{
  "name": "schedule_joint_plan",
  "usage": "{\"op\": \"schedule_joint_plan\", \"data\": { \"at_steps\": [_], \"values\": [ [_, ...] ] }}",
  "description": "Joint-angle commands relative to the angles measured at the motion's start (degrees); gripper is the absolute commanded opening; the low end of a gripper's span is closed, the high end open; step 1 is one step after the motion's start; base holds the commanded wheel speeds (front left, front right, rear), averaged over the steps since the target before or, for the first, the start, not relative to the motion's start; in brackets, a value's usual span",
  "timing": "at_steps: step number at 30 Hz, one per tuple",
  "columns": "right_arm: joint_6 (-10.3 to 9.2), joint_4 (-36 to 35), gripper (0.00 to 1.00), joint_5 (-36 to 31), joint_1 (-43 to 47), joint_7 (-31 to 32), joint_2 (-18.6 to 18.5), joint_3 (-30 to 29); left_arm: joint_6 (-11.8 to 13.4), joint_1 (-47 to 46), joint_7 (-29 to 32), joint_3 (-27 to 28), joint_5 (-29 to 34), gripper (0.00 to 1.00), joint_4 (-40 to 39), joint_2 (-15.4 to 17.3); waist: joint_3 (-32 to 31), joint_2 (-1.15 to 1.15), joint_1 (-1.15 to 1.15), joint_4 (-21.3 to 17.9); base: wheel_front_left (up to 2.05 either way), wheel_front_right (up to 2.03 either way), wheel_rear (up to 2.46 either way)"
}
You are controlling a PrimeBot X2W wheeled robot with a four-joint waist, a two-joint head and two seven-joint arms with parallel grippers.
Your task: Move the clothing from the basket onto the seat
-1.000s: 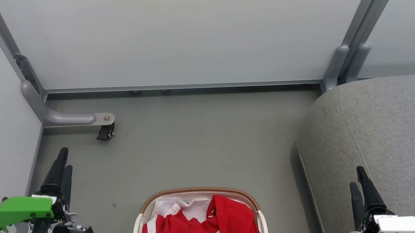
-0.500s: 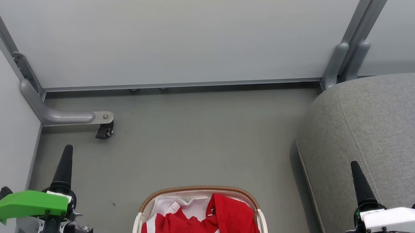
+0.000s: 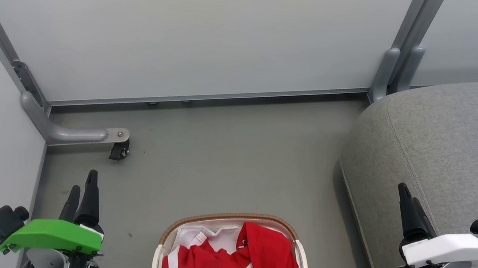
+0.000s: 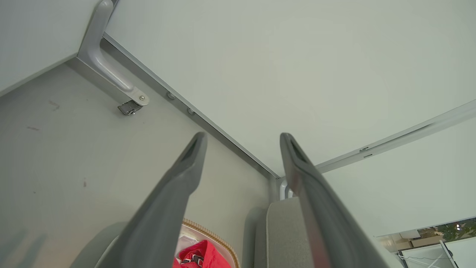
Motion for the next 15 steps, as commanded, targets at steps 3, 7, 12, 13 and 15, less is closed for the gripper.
{"op": "schedule_joint_plan", "data": {
  "at_steps": [3,7,12,13,15],
  "values": [
    [0.01,-0.10,1.00,-4.04,-1.22,-1.11,-0.88,0.69,-0.12,-0.23,-1.01,-0.20,4.58,1.00,-0.06,0.60,-0.05,0.00,0.00,-0.08,0.00,0.00,0.00],
    [0.01,0.57,1.00,-6.53,-1.04,-1.83,-0.97,1.32,-0.13,-0.01,-1.77,-0.49,7.95,1.00,0.60,0.55,-0.04,0.00,0.00,-0.15,0.00,0.00,0.00],
    [0.02,1.25,1.00,-9.73,-1.36,-2.78,-1.60,2.43,-0.14,0.13,-2.72,-1.27,12.33,1.00,1.28,0.54,0.04,0.00,0.00,-0.19,0.00,0.00,0.00],
    [0.02,1.30,1.00,-10.31,-1.42,-2.93,-1.68,2.57,-0.14,0.15,-2.84,-1.37,13.05,1.00,1.34,0.54,0.06,0.00,0.00,-0.19,0.00,0.00,0.00],
    [0.02,1.46,1.00,-11.66,-1.51,-3.28,-1.80,2.90,-0.05,0.22,-3.23,-1.67,14.82,1.00,1.51,0.55,0.11,0.00,0.00,-0.19,0.00,0.00,0.00]
  ]
}}
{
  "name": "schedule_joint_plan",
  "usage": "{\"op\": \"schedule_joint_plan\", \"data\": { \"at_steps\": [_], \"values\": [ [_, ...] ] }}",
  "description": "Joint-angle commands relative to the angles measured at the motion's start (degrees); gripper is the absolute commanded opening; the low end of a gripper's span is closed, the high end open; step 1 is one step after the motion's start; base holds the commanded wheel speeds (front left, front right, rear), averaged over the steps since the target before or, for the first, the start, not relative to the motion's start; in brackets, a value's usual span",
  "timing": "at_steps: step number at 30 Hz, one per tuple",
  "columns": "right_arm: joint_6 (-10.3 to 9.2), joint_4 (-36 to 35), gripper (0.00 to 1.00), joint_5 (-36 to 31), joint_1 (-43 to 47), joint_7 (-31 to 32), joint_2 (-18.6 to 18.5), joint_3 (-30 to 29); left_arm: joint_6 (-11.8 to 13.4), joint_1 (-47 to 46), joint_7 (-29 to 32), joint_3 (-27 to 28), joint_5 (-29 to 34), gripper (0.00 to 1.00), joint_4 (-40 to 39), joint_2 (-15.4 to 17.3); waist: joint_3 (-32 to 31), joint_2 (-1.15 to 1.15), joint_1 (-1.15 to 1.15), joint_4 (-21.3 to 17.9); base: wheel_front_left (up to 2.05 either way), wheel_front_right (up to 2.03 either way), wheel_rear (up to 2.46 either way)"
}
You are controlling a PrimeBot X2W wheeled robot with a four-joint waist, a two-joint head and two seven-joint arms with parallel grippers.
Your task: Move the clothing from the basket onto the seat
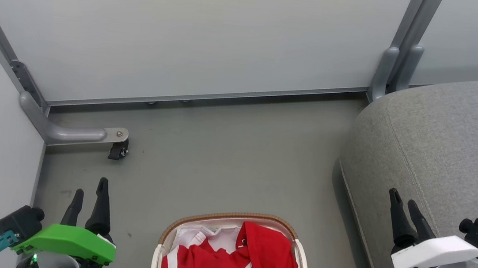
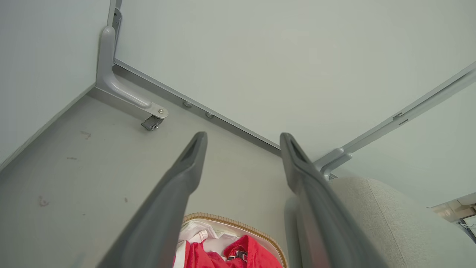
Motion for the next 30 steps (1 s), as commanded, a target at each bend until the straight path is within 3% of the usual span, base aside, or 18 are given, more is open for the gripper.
{"op": "schedule_joint_plan", "data": {
  "at_steps": [1,30],
  "values": [
    [0.02,-0.25,1.00,-1.88,-1.52,-0.68,-0.67,0.42,0.00,-0.28,-0.68,-0.31,2.45,1.00,-0.18,0.50,0.05,0.00,0.00,0.01,0.00,0.00,0.00],
    [0.02,2.30,1.00,-18.95,-2.46,-5.01,-2.17,3.24,0.75,0.47,-5.03,-2.46,20.19,1.00,0.69,0.48,0.47,0.00,0.00,-0.47,0.00,0.00,0.00]
  ]
}}
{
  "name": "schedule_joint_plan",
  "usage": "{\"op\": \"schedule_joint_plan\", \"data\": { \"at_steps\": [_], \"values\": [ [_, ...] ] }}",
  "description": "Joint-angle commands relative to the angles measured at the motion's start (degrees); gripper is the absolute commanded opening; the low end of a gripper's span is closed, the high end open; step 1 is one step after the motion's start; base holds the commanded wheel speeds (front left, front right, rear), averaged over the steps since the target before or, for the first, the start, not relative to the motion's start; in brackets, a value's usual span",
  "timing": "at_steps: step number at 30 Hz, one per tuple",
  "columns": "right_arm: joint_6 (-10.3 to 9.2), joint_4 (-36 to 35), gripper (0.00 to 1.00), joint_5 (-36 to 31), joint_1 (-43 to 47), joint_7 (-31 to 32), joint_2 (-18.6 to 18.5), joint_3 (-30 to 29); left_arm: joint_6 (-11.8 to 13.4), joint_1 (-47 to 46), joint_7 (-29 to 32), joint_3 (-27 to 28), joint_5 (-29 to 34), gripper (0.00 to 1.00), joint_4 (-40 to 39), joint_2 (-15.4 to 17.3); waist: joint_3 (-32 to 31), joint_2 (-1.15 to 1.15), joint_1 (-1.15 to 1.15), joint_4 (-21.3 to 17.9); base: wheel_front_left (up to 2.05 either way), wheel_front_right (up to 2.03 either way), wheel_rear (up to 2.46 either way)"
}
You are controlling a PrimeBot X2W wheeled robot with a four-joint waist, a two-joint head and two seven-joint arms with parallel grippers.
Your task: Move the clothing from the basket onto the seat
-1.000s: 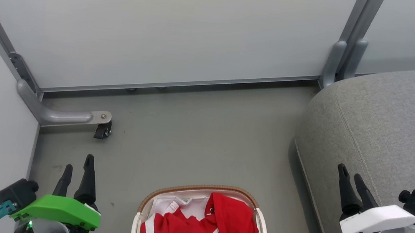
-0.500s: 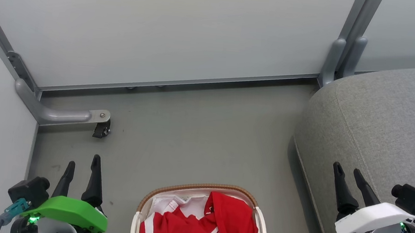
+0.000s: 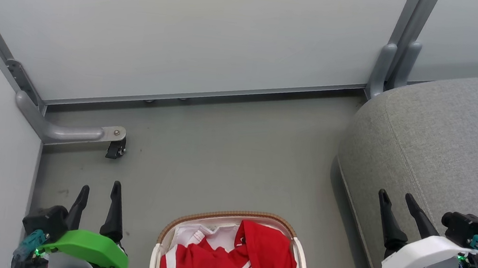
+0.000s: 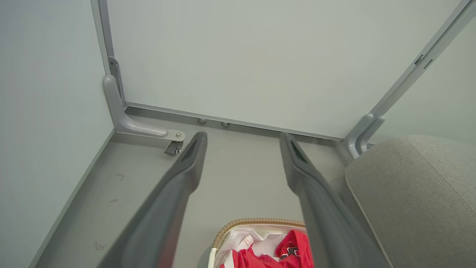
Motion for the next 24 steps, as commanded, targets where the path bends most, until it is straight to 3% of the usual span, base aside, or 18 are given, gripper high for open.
{"op": "schedule_joint_plan", "data": {
  "at_steps": [1,24],
  "values": [
    [0.02,-0.02,1.00,-1.54,-1.07,-0.55,-0.58,0.26,0.10,0.32,-0.50,-0.16,1.61,1.00,-0.50,0.41,0.02,0.00,0.00,0.00,0.00,0.00,0.00],
    [0.02,1.48,1.00,-10.94,-0.86,-3.31,-1.11,2.12,-0.74,1.68,-3.31,-1.78,9.74,1.00,-0.45,0.27,0.66,0.00,0.00,-0.30,0.00,0.00,0.00]
  ]
}}
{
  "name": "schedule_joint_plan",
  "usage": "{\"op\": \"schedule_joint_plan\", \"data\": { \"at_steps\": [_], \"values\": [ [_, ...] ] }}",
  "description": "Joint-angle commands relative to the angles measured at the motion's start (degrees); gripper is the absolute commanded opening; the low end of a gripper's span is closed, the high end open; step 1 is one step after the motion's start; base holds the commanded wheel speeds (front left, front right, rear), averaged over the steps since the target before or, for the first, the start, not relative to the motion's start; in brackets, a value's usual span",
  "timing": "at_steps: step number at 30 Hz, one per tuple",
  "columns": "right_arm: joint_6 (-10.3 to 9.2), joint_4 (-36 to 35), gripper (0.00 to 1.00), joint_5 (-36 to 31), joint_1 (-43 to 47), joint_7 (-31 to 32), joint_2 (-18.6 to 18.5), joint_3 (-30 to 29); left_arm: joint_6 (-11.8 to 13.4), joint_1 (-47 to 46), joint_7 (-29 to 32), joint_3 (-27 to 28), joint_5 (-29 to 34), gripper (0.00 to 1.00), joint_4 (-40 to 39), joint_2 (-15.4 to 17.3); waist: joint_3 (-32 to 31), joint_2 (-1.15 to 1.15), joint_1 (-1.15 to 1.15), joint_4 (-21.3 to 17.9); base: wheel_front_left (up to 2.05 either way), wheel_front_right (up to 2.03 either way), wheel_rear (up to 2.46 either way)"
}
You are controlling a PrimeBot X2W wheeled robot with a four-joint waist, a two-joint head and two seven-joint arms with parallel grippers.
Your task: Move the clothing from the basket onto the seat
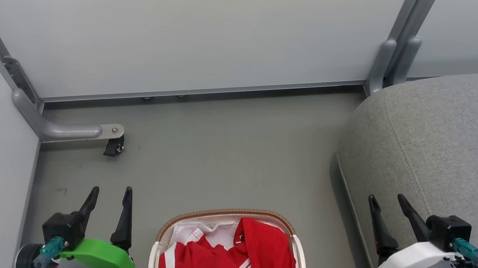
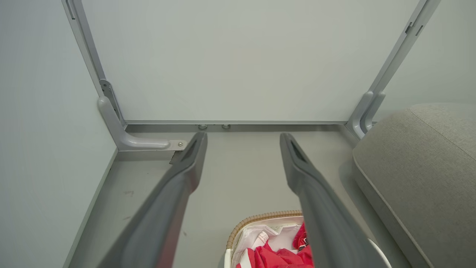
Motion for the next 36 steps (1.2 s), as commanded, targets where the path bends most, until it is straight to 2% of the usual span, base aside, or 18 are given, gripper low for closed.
{"op": "schedule_joint_plan", "data": {
  "at_steps": [1,16,25,36],
  "values": [
    [0.02,0.18,1.00,-1.26,-0.83,-0.57,-0.52,0.27,-0.31,0.62,-0.50,-0.16,1.16,1.00,-0.08,0.31,0.10,0.00,0.00,-0.07,0.00,0.00,0.00],
    [0.01,-0.33,1.00,-5.90,-1.95,-2.03,-0.38,1.31,-0.06,-0.80,-1.99,-2.61,4.88,1.00,1.68,0.33,3.93,0.00,0.00,-1.90,0.00,0.00,0.00],
    [0.01,-2.67,1.00,-6.24,-5.04,-2.35,-0.10,2.65,0.07,-4.81,-2.23,-5.44,4.99,1.00,3.32,0.34,10.84,0.00,0.00,-5.63,0.00,0.00,0.00],
    [0.00,-6.44,1.00,-5.45,-8.82,-2.35,2.02,3.06,-0.27,-11.09,-2.23,-7.58,6.22,1.00,6.81,0.36,19.88,0.00,0.00,-11.44,0.00,0.00,0.00]
  ]
}}
